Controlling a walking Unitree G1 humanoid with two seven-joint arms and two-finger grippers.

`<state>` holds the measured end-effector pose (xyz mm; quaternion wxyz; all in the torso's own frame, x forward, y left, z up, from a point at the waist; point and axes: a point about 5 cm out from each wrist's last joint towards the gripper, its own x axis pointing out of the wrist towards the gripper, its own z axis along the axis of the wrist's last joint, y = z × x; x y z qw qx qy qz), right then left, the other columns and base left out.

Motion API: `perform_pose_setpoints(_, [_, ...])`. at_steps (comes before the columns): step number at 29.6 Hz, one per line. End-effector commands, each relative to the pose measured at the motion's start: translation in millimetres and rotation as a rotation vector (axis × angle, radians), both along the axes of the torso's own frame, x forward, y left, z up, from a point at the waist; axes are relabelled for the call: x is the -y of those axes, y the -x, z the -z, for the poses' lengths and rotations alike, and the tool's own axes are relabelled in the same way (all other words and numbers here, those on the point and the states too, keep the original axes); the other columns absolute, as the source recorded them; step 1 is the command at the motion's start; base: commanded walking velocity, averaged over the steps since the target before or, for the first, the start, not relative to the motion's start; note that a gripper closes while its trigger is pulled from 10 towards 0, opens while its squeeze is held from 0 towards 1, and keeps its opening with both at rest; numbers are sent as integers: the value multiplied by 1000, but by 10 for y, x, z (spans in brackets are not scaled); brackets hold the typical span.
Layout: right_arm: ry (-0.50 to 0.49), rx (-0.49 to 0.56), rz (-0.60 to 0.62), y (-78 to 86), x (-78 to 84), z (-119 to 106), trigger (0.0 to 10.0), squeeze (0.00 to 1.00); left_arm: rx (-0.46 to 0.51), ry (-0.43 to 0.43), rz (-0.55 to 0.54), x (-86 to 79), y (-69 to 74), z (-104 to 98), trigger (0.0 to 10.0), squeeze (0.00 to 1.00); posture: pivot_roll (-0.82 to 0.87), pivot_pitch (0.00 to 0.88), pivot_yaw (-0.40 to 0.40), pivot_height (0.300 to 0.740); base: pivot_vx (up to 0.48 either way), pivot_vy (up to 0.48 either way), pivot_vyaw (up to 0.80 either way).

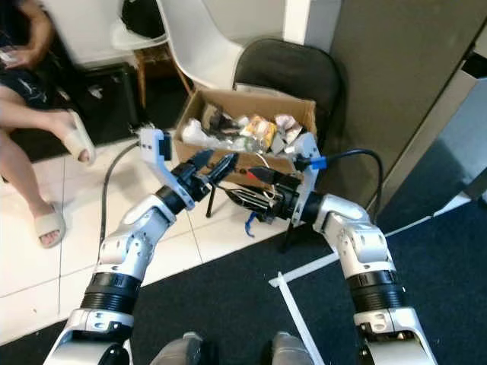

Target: Picking trash to rubbish bin

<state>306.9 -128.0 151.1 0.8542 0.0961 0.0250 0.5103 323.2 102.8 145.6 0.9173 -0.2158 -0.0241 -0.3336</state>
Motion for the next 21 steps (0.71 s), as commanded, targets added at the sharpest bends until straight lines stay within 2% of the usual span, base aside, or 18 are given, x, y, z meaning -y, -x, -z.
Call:
perform_pose_setpoints(1, [8, 1, -18, 19, -36, 22, 10000, 0, -22, 5, 4, -1, 18, 58, 10000, 0, -52, 0, -19, 740, 0, 0, 781])
perform_pose_setpoints(21, [19, 19, -30, 28, -45, 21, 10000, 0, -9, 6, 19, 8, 26, 49, 10000, 0, -55, 0, -20, 740, 0, 0, 781])
